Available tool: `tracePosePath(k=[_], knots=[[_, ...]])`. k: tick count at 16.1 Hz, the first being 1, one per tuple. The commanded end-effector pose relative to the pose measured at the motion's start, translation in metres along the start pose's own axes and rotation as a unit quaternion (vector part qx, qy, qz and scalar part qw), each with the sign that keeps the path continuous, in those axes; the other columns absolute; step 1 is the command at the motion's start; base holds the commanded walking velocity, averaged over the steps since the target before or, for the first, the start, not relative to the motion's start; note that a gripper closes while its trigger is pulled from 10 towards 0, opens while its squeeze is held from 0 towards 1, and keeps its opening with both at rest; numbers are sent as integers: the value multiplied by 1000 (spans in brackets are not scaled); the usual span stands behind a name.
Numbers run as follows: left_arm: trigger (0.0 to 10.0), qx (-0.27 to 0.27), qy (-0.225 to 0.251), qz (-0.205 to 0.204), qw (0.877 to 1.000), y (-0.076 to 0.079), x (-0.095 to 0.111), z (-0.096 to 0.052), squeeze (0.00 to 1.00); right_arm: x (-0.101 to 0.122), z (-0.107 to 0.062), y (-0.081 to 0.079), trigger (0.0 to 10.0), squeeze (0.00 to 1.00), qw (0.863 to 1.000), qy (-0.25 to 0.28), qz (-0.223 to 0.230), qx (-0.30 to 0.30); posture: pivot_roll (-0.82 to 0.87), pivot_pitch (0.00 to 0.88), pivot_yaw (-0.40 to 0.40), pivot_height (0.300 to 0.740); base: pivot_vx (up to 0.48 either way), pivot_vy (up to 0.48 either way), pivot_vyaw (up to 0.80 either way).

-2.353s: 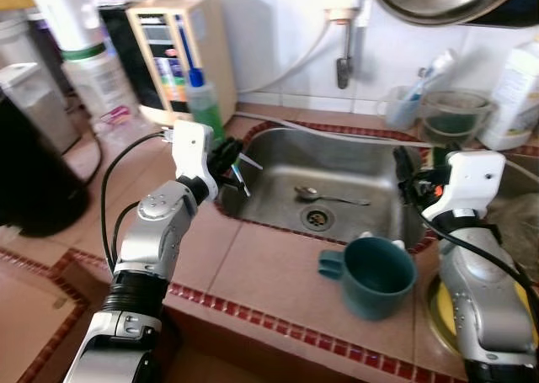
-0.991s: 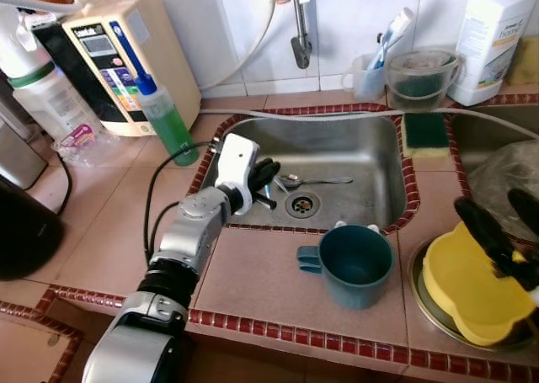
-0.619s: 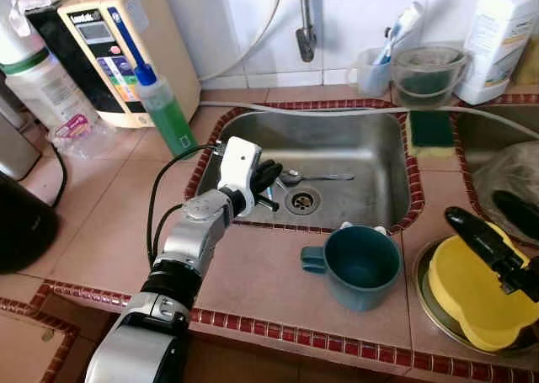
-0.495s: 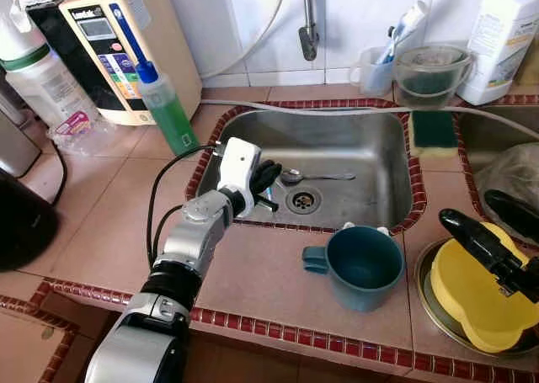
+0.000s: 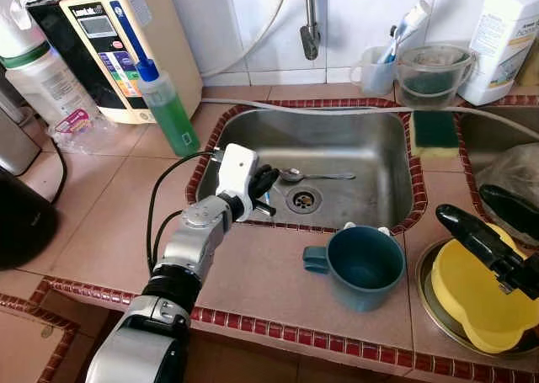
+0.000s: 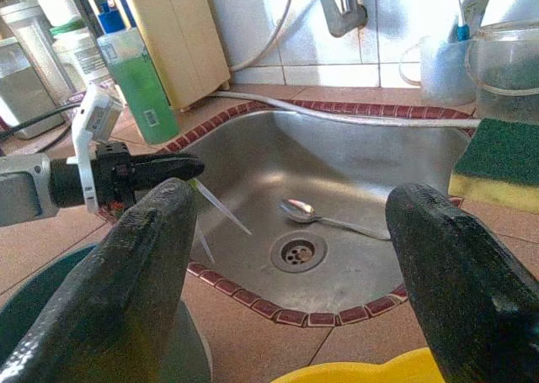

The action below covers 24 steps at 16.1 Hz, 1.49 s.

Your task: Kitchen organization

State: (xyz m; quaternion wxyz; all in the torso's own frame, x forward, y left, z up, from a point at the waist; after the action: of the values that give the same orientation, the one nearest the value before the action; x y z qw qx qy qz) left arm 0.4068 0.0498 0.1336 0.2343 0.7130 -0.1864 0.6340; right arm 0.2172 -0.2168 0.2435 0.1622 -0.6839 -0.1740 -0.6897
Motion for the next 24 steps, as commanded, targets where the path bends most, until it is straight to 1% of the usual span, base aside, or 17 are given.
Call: tracePosePath(k=[1, 6, 7, 11, 13, 14, 15, 16, 17, 18, 19, 20, 21, 23, 24], knots=[[10000, 12, -7, 1, 1000, -9, -2, -2, 1000, 7, -2, -6, 10000, 0, 1000, 7, -11, 9, -408, 110, 196, 740, 0, 0, 0], [10000, 8, -1, 0, 1000, -7, 1, -1, 1000, 5, 1, -5, 10000, 0, 1000, 7, -8, 8, -404, 93, 195, 740, 0, 0, 0], [10000, 6, 4, -7, 1000, -8, 3, -2, 1000, 4, 2, -5, 10000, 0, 1000, 8, -5, 10, -402, 93, 194, 740, 0, 0, 0], [10000, 19, 28, -5, 999, -17, 14, -5, 1000, 5, 10, -4, 10000, 0, 1000, 21, -1, 8, -381, 87, 187, 740, 0, 0, 0], [10000, 27, 43, -9, 999, -23, 21, -8, 1000, 7, 17, -1, 10000, 0, 999, 37, 1, -3, -363, 81, 182, 740, 0, 0, 0], [10000, 30, 53, -3, 998, -25, 26, -10, 1000, 12, 23, 4, 10000, 0, 998, 57, 1, -18, -355, 80, 179, 740, 0, 0, 0], [10000, 34, 68, 8, 997, -28, 33, -13, 1000, 16, 28, 7, 10000, 0, 996, 78, 5, -31, -342, 79, 176, 740, 0, 0, 0], [10000, 34, 73, 13, 997, -28, 35, -13, 1000, 17, 29, 7, 10000, 0, 996, 83, 6, -34, -339, 79, 175, 740, 0, 0, 0], [10000, 51, 92, 32, 994, -34, 47, -20, 1000, 20, 41, 7, 10000, 0, 992, 113, 1, -51, -321, 76, 168, 740, 0, 0, 0], [10000, 58, 115, 48, 990, -37, 57, -26, 0, 22, 48, 7, 10000, 0, 990, 128, -3, -63, -311, 74, 165, 740, 0, 0, 0], [10000, 57, 133, 41, 989, -40, 62, -32, 0, 19, 57, 9, 10000, 0, 988, 132, -18, -81, -301, 71, 162, 740, 0, 0, 0], [10000, 66, 140, 37, 987, -44, 64, -35, 0, 19, 63, 13, 10000, 0, 984, 140, -24, -107, -290, 68, 159, 740, 0, 0, 0], [10000, 81, 139, 32, 986, -51, 61, -40, 0, 17, 74, 18, 10000, 0, 976, 150, -52, -146, -277, 63, 156, 740, 0, 0, 0], [10000, 89, 141, 41, 985, -54, 60, -43, 0, 12, 83, 24, 10000, 0, 971, 144, -62, -179, -269, 60, 154, 740, 0, 0, 0], [10000, 96, 151, 60, 982, -55, 64, -48, 0, 8, 92, 25, 10000, 0, 967, 145, -74, -195, -250, 52, 148, 740, 0, 0, 0]])
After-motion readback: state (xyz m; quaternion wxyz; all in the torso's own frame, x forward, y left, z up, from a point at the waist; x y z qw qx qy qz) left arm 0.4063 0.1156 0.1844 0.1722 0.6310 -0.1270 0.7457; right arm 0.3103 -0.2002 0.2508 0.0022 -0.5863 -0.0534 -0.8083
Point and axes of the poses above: a point about 5 cm out from each wrist's last joint towards the gripper, its own z axis pointing out of the wrist towards the gripper, its own x axis along the axis of the wrist's last joint, y = z × x, the point moved 5 cm from there along z, pointing out of the wrist towards the gripper, and after that the axes turned 3 degrees about -z, right-handed, at the moved point
